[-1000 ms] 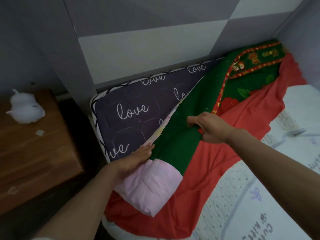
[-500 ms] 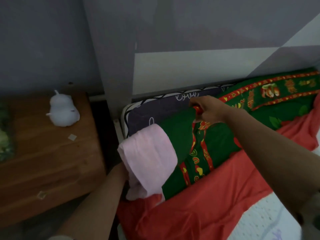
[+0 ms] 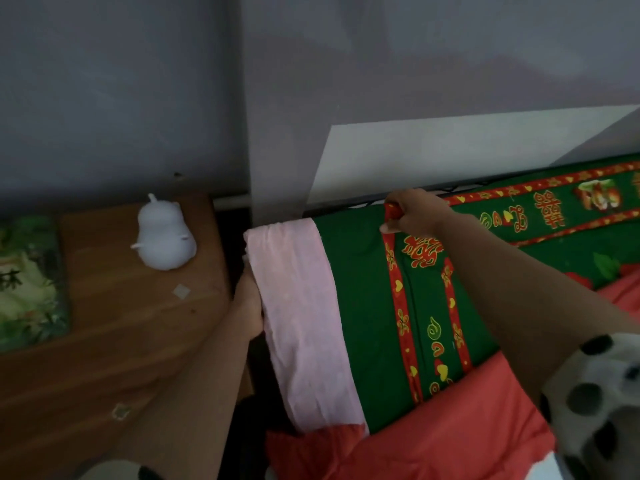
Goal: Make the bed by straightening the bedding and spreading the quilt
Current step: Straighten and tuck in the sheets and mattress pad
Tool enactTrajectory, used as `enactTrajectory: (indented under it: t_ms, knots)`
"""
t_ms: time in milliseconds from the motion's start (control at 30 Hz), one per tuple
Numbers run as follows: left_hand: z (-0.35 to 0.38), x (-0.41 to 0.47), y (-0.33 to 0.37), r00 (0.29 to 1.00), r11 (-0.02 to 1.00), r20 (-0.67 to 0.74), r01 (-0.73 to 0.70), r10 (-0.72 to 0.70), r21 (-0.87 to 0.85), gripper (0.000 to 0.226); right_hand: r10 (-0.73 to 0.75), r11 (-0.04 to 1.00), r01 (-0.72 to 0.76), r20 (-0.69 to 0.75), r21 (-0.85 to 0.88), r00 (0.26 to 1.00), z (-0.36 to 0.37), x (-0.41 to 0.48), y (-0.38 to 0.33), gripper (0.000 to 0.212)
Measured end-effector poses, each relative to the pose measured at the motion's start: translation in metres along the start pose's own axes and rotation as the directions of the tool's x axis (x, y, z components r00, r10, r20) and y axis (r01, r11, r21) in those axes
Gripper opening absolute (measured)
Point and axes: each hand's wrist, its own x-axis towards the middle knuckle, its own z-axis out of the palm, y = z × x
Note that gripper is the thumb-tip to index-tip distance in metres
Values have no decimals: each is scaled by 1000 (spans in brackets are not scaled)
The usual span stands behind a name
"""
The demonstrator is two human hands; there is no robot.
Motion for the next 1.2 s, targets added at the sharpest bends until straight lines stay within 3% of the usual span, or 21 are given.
enactTrajectory:
  t_ms: [100, 200, 267, 333, 467, 533, 633, 733, 900, 1000, 1067, 1200]
  knots:
    - [-11, 22, 5, 998, 984, 5, -53, 55, -172, 70, 4, 997, -10, -80, -72, 997, 11, 10, -5, 39]
    - [-19, 32, 3, 991, 974, 24, -123, 130, -189, 82, -4, 985, -32, -206, -172, 979, 24, 15, -10, 49]
    - [-20, 33, 3, 975, 976, -52, -212, 214, 50, 99, -9, 982, -45, -284, -182, 959, 31, 11, -12, 54]
    - [-16, 31, 2, 937, 902, -92, -292, 336, 317, 105, -29, 990, -28, -396, -138, 918, 37, 1, -11, 57]
    - [-7, 33, 2, 826, 760, -103, -452, 554, 466, 71, 11, 992, -79, -564, -95, 826, 54, -28, -12, 54]
    - [-4, 35, 4, 793, 737, -137, -468, 594, 488, 66, 166, 982, -186, -508, 11, 845, 65, -38, -14, 63]
    - [1, 46, 3, 751, 733, -220, -460, 622, 501, 65, 351, 933, -312, -273, 177, 896, 84, -39, -12, 82]
    - [4, 61, -5, 781, 757, -241, -398, 576, 519, 60, 326, 927, -303, -80, 221, 942, 98, -28, -7, 88]
    - [14, 69, -10, 795, 678, -186, -341, 577, 651, 64, 293, 923, -303, 79, 237, 953, 107, -2, 0, 85]
    - [20, 53, -13, 744, 559, -181, -295, 643, 775, 74, 242, 927, -261, 102, 268, 965, 102, -2, 8, 80]
    - [28, 36, -15, 673, 408, -119, -290, 730, 866, 70, 182, 939, -195, 74, 283, 981, 90, -13, 18, 72]
    - [54, 9, -19, 627, 55, 191, -351, 756, 935, 66, 77, 967, -60, -59, 248, 995, 69, -48, 41, 62]
